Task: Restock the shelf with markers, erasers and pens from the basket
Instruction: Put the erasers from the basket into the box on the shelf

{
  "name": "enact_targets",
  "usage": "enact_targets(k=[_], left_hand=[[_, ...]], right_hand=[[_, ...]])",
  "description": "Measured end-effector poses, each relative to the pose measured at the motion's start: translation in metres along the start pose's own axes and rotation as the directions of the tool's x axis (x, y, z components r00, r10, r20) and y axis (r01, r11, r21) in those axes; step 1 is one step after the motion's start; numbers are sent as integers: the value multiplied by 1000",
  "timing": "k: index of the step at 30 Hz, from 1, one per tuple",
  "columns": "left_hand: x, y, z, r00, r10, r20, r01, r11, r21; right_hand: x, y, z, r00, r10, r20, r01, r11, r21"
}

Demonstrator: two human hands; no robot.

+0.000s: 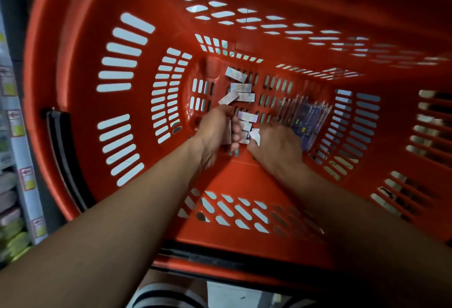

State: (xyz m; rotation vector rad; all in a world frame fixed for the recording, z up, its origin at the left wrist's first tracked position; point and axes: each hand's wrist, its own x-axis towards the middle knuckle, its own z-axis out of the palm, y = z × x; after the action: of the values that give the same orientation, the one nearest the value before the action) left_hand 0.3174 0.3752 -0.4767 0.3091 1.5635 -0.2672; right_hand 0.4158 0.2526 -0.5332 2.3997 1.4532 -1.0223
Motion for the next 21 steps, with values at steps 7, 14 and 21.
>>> enact_targets(k=[7, 14, 21], left_hand=[[0, -2, 3, 991, 134, 0, -134, 990, -38], [-1, -2, 3, 982, 186, -37, -184, 981, 62], [8, -4, -6, 973, 207, -103, -201, 977, 69]], right_hand=[[-19, -37, -31, 983, 180, -15, -133, 775, 617], [-14, -30, -34, 982, 188, -36, -135, 813, 566], [2, 11, -2, 995, 24, 97, -20, 999, -46]])
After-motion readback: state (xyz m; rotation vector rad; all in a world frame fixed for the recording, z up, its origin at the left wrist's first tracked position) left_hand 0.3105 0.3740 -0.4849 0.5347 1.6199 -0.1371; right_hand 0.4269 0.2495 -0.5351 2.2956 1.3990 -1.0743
